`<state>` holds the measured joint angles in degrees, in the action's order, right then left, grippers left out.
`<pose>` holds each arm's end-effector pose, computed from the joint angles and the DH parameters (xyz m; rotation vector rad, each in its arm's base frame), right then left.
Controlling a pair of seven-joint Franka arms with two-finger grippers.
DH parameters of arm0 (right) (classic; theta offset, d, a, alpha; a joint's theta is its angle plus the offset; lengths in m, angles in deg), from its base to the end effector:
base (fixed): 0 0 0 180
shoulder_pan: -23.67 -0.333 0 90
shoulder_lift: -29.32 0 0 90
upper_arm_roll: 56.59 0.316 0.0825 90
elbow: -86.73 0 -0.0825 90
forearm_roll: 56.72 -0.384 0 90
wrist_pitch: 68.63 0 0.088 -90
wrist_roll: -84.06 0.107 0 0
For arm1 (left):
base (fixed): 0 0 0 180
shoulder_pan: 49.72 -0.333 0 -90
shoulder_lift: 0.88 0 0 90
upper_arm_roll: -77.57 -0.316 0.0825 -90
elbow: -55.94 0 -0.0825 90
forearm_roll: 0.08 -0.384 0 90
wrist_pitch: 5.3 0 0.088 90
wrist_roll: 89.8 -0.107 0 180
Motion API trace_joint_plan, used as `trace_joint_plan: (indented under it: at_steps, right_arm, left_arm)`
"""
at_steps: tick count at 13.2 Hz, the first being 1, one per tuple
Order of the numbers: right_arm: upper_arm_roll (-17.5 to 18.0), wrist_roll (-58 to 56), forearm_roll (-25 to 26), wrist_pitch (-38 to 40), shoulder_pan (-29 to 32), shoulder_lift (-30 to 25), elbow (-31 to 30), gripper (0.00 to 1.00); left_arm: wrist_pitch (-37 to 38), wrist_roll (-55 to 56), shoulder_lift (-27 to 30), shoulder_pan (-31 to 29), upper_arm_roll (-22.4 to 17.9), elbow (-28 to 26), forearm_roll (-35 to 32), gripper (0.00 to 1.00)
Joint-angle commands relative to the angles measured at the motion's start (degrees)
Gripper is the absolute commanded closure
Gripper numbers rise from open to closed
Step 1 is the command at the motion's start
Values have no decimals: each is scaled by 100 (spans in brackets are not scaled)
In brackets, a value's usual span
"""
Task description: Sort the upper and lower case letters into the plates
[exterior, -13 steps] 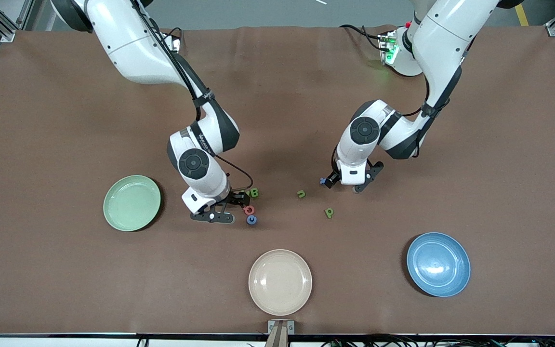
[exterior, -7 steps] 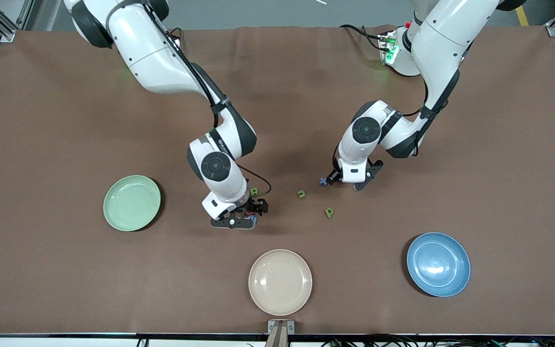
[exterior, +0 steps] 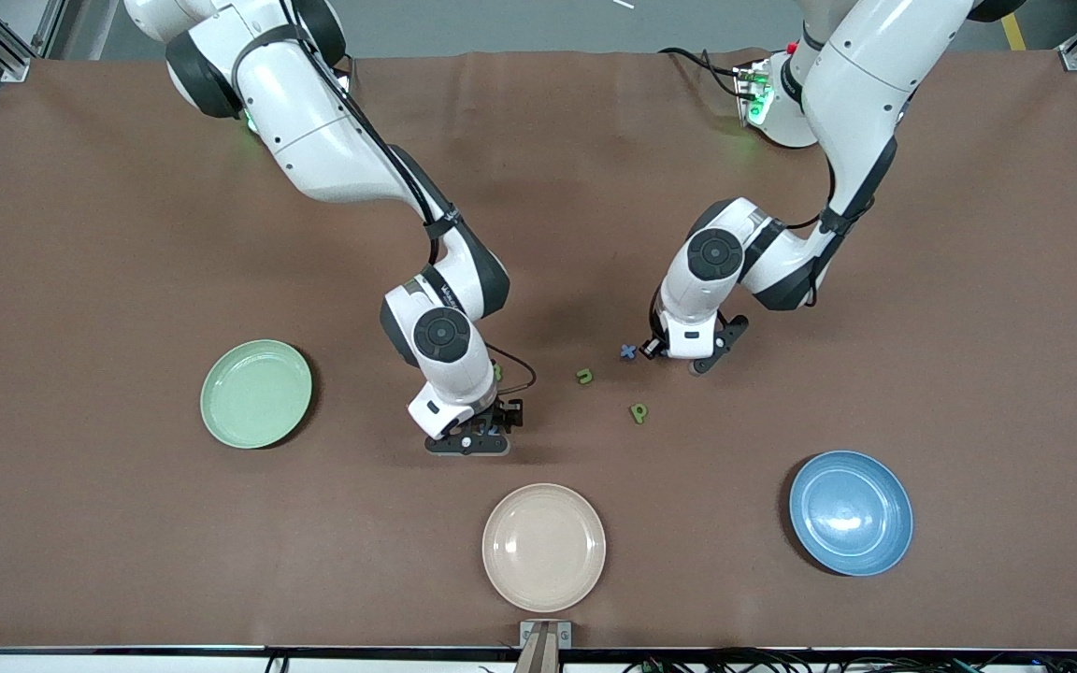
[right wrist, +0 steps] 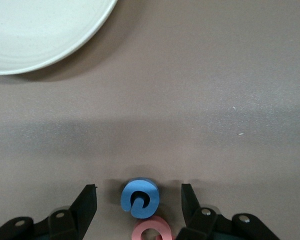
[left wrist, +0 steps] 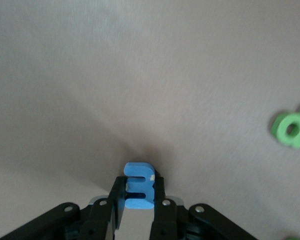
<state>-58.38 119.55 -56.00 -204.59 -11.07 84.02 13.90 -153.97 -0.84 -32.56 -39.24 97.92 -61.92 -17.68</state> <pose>0.6370 0.4203 0.1871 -3.0789 0.0321 -0.2175 0.5068 -0.3082 0.1811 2.8513 1.2143 0.0020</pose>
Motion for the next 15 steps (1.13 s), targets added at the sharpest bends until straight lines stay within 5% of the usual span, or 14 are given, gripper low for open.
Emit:
trace_joint_plan:
  at_steps: [1, 5, 9, 12, 15]
  right_arm:
    - [-49, 116, 175, 17, -68, 93, 102, 32]
    - [-49, 107, 271, 26, -77, 137, 75, 47]
    - [-40, 72, 236, 157, 37, 41, 75, 99]
    - [-40, -706, 228, 972, 492, -293, 14, 100]
    - [-14, -2191, 157, 1266, 1265, -1204, -940, 100]
  left_arm:
    - [196, -106, 22, -63, -118, 447, -156, 99]
    - [1191, -1710, -40, -448, -312, 1502, -156, 99]
    - [1191, -3751, -434, -1292, -373, 2038, -322, 99]
    - [1156, -4507, -979, -1733, -374, 2714, -542, 99]
    - [1147, -5694, -1278, -2032, -383, 3032, -560, 91]
